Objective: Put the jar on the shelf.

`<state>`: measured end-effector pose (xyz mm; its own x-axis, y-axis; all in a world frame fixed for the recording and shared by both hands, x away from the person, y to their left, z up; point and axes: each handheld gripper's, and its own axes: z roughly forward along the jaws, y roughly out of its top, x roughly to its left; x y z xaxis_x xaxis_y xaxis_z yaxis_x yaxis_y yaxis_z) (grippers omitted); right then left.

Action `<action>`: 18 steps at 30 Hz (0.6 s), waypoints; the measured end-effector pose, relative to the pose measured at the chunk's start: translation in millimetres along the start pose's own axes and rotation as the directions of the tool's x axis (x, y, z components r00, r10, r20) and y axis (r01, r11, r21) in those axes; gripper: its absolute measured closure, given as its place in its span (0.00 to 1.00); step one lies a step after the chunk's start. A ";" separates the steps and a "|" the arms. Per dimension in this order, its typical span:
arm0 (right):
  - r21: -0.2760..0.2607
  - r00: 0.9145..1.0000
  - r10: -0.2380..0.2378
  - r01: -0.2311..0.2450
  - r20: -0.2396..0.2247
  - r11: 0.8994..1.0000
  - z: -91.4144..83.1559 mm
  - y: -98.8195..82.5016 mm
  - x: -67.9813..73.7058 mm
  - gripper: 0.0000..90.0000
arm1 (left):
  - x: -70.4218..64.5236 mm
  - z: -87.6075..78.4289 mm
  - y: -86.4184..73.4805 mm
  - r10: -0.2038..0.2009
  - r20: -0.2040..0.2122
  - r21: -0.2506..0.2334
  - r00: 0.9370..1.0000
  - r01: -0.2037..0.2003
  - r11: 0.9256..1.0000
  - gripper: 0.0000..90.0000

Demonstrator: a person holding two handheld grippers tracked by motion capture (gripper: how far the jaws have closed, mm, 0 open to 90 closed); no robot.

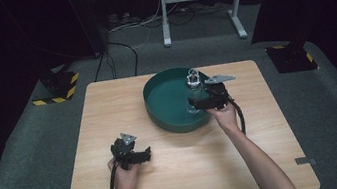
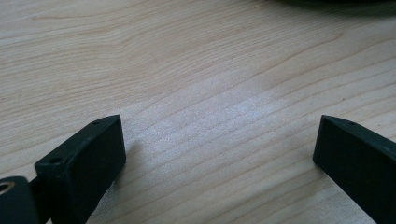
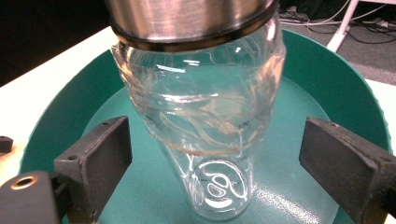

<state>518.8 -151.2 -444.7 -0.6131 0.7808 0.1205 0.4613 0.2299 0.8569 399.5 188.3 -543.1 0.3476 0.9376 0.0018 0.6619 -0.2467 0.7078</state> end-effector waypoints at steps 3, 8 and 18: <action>-0.009 1.000 0.005 -0.005 -0.016 1.000 -3.3 -1.2 -0.6 0.10 | 0.0 0.0 0.0 0.000 0.000 0.000 1.000 0.000 1.000 0.03; -0.033 0.998 0.020 -0.022 -0.059 0.999 -9.4 -1.9 -1.1 0.11 | 0.0 0.0 0.0 0.001 0.000 0.000 1.000 -0.001 1.000 0.03; -0.040 0.990 0.057 -0.063 -0.128 0.997 -17.9 -1.2 -0.4 0.06 | -0.1 0.0 0.0 0.000 0.000 0.000 1.000 0.000 1.000 0.03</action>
<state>506.9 -162.2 -436.8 -0.6629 0.7116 0.2326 0.4729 0.1571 0.8670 399.5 188.3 -543.1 0.3473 0.9378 0.0016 0.6618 -0.2463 0.7081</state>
